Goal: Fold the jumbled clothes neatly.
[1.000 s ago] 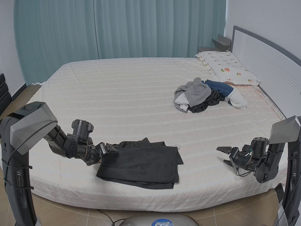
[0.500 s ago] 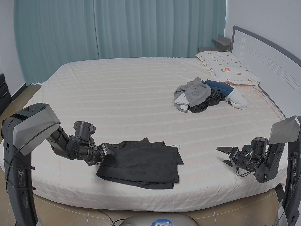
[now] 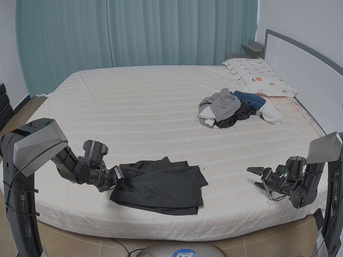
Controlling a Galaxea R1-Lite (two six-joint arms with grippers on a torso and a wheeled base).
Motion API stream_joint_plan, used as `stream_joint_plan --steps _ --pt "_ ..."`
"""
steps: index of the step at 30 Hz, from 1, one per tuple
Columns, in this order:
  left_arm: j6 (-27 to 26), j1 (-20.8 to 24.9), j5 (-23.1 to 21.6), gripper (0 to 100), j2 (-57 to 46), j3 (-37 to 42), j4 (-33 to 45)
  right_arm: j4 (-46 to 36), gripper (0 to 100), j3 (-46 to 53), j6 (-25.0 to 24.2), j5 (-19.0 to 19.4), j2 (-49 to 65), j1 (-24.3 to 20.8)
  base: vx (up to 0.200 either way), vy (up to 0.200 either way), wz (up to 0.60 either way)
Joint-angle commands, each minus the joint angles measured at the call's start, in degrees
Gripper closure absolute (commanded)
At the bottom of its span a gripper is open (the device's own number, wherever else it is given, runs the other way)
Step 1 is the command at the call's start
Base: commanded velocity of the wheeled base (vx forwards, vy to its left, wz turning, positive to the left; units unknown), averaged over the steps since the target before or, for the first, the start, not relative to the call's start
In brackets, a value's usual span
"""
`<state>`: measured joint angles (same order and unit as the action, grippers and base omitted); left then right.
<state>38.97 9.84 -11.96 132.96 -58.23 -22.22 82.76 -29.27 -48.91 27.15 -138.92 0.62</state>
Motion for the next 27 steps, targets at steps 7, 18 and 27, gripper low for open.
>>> stream_joint_plan --steps 7,18,27 --pt "0.14 0.01 -0.52 100 -1.57 2.07 -0.01 0.03 0 0.09 0.04 0.01 -0.03 -0.01 0.0 0.0 0.0" --pt "1.28 0.01 -0.43 100 -1.65 1.9 -0.01 0.03 0 0.09 0.04 0.01 -0.03 -0.01 0.0 0.073 0.0" --pt "2.69 -0.26 -0.43 100 -2.09 1.81 -0.01 0.03 0 0.09 0.04 0.01 -0.03 0.08 0.0 0.2 0.0"
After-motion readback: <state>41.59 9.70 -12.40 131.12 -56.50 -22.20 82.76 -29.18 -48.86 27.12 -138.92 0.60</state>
